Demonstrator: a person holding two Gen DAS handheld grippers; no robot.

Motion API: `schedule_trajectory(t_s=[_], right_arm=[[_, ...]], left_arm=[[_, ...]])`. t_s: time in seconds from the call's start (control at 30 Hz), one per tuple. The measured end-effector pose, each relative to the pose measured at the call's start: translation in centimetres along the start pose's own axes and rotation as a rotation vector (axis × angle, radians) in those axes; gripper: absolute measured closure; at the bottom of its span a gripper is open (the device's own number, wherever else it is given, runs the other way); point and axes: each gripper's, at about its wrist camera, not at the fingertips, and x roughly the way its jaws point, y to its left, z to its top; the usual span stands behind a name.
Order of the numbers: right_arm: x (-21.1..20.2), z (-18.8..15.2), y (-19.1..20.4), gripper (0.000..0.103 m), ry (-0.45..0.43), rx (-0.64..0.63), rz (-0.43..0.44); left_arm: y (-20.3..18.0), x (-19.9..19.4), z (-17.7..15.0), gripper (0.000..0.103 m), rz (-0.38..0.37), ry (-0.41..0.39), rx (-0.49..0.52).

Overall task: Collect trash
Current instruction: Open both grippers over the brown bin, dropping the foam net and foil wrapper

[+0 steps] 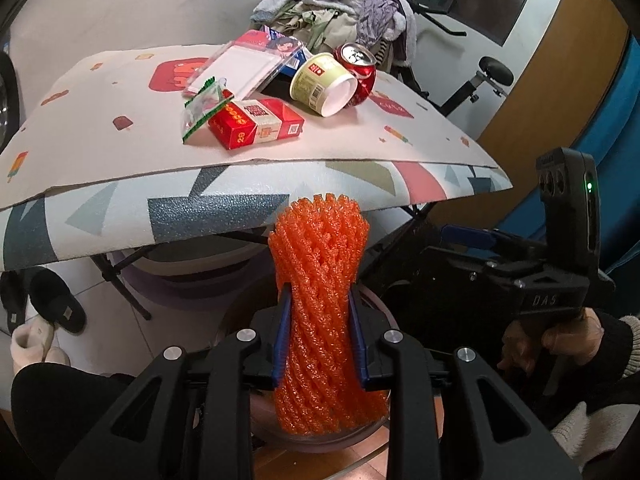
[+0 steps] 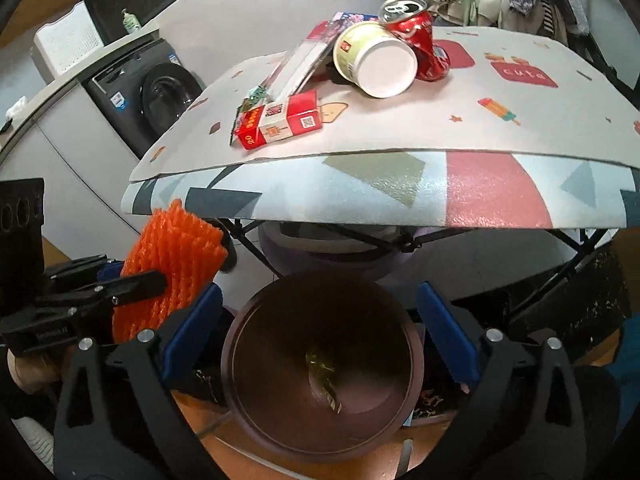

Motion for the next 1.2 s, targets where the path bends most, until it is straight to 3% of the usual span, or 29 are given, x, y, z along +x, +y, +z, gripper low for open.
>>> schedule_trajectory(t_s=[0.43, 0.5, 0.67, 0.9, 1.2], right_arm=[[0.1, -0.1, -0.6, 0.007, -0.001, 0.026, -0.012], [0.1, -0.1, -0.5, 0.007, -0.002, 0.025, -0.013], [0.0, -0.1, -0.6, 0.007, -0.002, 0.028, -0.015], [0.2, -0.1, -0.6, 0.007, 0.001, 0.026, -0.015], [0.3, 0.0, -0.5, 0.006, 0.010, 0.029, -0.024]], left_arm=[[-0.5, 0.6, -0.1, 0.074, 0.004, 0.022, 0.024], [-0.7, 0.7, -0.1, 0.053, 0.005, 0.028, 0.035], [-1.0, 0.4, -0.1, 0.031, 0.058, 0.002, 0.051], [-0.3, 0.1, 0.2, 0.021, 0.132, -0.019, 0.022], [0.4, -0.8, 0.6, 0.020, 0.155, -0.052, -0.007]])
